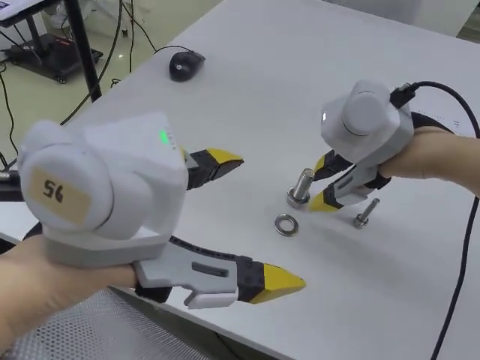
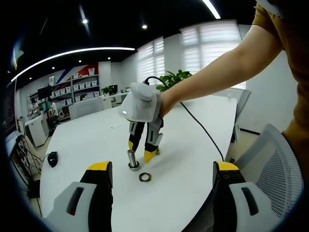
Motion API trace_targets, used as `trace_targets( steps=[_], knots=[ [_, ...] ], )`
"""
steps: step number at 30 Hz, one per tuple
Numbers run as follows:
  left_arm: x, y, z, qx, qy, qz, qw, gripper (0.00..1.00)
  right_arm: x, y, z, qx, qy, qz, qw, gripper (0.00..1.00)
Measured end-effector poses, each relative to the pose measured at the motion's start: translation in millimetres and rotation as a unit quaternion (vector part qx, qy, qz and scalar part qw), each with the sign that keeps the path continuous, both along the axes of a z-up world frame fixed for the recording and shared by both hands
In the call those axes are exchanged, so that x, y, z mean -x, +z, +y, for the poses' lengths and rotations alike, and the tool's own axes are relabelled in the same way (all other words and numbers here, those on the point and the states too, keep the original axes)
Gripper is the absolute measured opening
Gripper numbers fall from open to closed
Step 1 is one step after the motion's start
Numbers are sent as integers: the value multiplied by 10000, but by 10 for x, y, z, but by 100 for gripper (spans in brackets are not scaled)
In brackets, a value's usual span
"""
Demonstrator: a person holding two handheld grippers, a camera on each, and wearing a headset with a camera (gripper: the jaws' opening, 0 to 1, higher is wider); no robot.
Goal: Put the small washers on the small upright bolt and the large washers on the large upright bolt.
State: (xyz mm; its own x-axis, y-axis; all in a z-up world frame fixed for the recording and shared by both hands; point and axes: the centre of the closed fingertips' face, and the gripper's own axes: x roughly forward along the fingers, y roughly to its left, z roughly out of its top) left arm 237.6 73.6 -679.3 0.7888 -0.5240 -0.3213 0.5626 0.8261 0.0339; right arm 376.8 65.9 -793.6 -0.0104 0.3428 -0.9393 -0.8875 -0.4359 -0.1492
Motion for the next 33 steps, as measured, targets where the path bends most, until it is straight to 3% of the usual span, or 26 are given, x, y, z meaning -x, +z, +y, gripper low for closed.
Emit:
trace_targets(
  steps=[3,8,18,22,26,31,33],
  knots=[
    [11,-8,-10,-20,-11,7,10000,85,2,21,-34,-38,-147,90,9998,32],
    [19,2,-12,-27,-18,-19,10000,85,216,32,-111,-24,-217,230,9995,31],
    [3,-36,53,-86,31,37,10000,85,452,-212,-78,174,-421,552,9974,31],
    [-6,-15,71,-78,56,11,10000,85,434,-246,-2,162,-537,561,9968,31],
    [-16,0,85,-65,57,9,10000,85,455,-267,74,109,-614,723,9954,33],
    [-25,24,116,-21,84,-21,10000,85,490,-332,78,282,-447,687,9962,33],
    [-27,27,125,-12,94,-28,10000,85,485,-326,123,182,-489,692,9962,33]
  ],
)
